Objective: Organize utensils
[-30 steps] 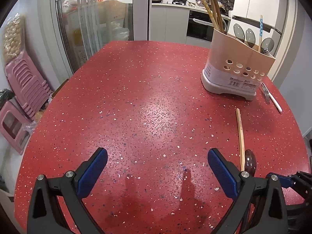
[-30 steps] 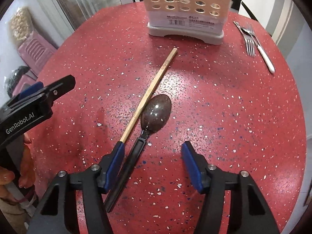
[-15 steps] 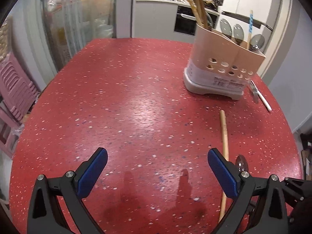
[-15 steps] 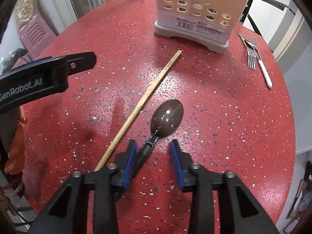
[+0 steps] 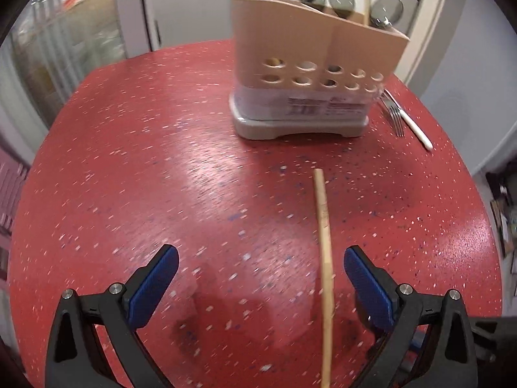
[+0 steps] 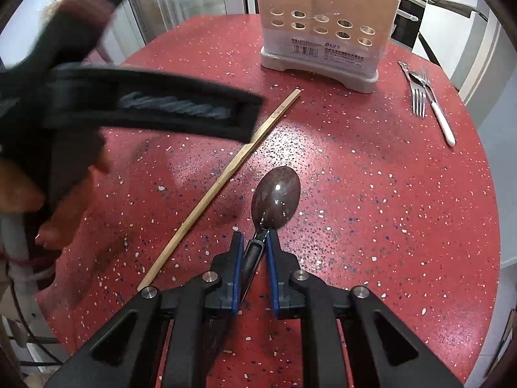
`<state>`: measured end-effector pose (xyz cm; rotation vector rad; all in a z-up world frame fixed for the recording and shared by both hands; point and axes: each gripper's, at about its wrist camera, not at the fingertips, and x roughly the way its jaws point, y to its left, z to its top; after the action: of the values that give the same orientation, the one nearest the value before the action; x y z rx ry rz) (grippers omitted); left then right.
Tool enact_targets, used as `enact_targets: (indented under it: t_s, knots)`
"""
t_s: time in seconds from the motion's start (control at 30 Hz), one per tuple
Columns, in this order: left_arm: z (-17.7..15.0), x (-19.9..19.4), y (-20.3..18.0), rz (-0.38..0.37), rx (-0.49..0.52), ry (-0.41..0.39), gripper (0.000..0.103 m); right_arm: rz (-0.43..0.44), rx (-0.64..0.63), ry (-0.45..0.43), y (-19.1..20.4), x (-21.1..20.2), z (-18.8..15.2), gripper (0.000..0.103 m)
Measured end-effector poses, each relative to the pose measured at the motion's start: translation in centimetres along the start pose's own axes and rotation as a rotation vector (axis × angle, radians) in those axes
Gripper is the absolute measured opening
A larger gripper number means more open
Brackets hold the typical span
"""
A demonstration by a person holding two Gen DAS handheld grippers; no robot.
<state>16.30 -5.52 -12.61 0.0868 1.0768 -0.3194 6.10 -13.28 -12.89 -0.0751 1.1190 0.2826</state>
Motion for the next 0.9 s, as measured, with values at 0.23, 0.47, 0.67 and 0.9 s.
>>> enact_targets:
  t_s: [0.23, 0.47, 0.67, 0.9]
  knots:
    - [1.0, 2.3, -2.0, 0.037, 0.07, 0.072, 0.096, 0.011, -0.035, -0.008, -0.3, 0.0, -0.4, 0.015]
    - [1.9, 2.8, -2.8, 0.027, 0.11, 0.132, 0.091, 0.016, -0.074, 0.005, 0.3, -0.3, -0.4, 0.014]
    - [2.2, 2.6, -4.9, -0.017, 0.199, 0.159, 0.045, 0.024, -0.084, 0.012, -1.2, -0.8, -1.0, 0.011]
    - [1.3, 1.3, -5.3, 0.0, 0.172, 0.094, 0.029, 0.039, -0.027, 0.019, -3.7, -1.1, -0.8, 0.0]
